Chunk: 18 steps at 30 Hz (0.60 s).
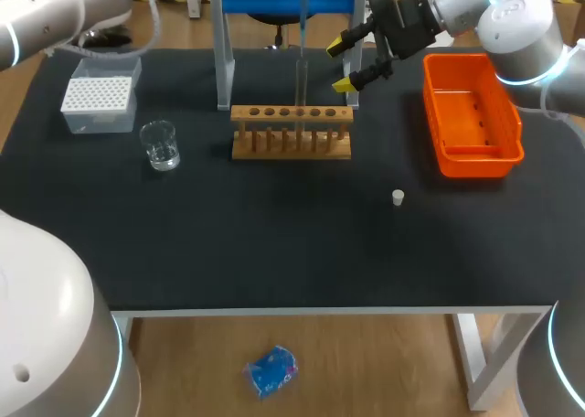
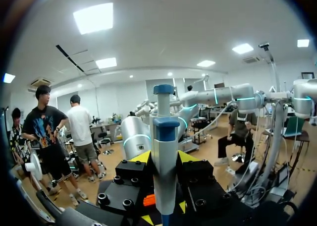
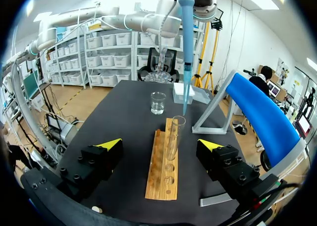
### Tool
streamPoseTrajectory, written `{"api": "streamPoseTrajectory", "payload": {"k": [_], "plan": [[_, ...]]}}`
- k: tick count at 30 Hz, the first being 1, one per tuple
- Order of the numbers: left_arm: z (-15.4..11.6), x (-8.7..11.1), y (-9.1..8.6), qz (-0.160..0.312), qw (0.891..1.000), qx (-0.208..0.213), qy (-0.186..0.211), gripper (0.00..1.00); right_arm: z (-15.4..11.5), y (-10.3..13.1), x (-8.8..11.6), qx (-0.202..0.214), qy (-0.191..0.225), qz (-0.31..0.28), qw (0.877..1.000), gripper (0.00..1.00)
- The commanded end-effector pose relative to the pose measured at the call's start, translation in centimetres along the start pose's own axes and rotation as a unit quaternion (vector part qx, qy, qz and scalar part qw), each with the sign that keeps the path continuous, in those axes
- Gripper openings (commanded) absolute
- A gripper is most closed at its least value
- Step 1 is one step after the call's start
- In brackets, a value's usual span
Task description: Invert the test tube, pick up the pipette, mount the tip to pipette, aspirate from beaker and dispense into the tube, eject the tip, return the pipette, and cap with the stopper.
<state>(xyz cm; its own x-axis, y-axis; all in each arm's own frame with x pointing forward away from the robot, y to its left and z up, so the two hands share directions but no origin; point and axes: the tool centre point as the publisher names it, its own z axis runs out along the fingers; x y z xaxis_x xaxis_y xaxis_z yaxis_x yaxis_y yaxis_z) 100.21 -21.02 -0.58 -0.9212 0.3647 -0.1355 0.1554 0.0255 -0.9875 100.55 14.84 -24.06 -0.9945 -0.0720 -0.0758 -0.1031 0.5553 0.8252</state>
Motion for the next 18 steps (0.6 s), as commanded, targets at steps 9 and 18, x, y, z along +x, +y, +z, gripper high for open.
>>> {"api": "streamPoseTrajectory", "payload": {"k": [9,18], "plan": [[0.0,-0.1,0.7,-0.014,1.0,0.007,-0.002,0.0,-0.1,0.0,0.0,0.001,0.0,0.0,1.0,1.0],[0.0,-0.1,1.4,-0.024,1.0,0.007,-0.002,0.0,-0.1,0.0,0.0,0.001,0.0,0.0,1.0,1.0]]}}
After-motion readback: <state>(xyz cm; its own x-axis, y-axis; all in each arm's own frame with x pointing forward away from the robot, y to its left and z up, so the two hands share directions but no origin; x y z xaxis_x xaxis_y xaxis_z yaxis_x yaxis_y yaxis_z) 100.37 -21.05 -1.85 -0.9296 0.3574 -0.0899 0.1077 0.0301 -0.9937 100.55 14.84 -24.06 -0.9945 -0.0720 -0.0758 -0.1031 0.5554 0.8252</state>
